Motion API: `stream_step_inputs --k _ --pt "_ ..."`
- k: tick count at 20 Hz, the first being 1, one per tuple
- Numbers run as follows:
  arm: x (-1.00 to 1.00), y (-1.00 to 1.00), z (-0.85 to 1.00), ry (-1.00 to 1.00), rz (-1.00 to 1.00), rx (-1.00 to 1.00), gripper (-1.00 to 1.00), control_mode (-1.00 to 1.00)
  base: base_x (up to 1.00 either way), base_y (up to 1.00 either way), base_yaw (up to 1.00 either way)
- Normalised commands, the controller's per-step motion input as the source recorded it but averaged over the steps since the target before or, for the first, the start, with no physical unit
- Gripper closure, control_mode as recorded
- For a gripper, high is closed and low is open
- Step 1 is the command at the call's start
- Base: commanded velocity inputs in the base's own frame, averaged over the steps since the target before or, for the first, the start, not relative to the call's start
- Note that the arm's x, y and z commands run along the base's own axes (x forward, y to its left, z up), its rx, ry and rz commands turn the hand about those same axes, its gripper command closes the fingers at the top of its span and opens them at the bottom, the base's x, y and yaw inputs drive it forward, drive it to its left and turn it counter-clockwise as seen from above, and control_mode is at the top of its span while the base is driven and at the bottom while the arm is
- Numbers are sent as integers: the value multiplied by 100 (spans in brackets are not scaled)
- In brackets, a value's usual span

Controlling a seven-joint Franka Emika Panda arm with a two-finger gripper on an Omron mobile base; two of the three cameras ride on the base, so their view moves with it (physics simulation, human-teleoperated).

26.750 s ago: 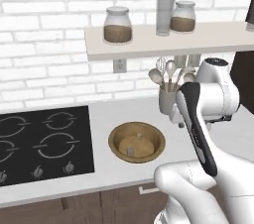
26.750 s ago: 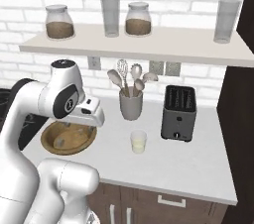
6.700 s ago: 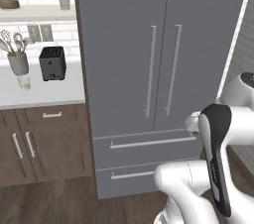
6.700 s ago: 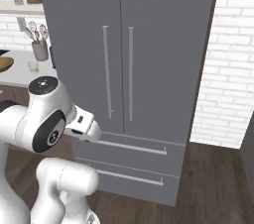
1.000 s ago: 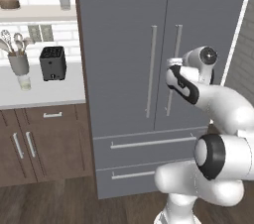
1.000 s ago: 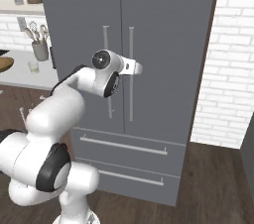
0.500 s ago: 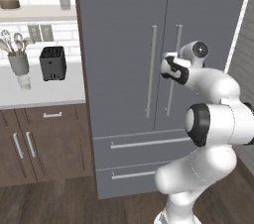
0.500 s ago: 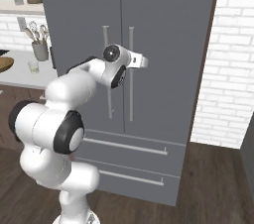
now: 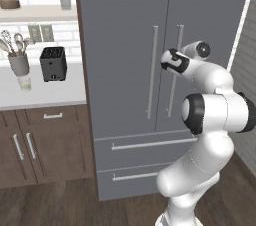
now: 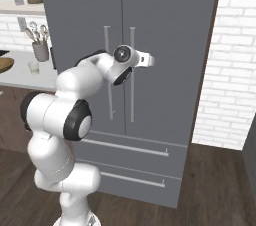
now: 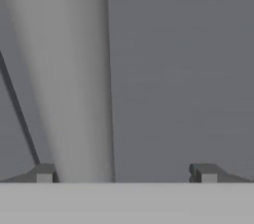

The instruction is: Grab a lemon wedge from the fridge and one ice cube from the ice bowl, and put them in the glass of lemonade.

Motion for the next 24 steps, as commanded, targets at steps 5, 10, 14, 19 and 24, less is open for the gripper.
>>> stream_step_inputs --k 5,10,14,19,24 --pt "65 -16 -32 0 5 0 -100 -100 0 0 0" --pt "46 1 -21 -1 0 0 100 -100 0 0 0" --pt "-47 -3 0 8 -2 0 100 -100 0 0 0" --pt "-100 -59 0 16 -5 2 100 -100 0 0 0" --pt "-100 -96 0 16 -9 6 100 -100 0 0 0"
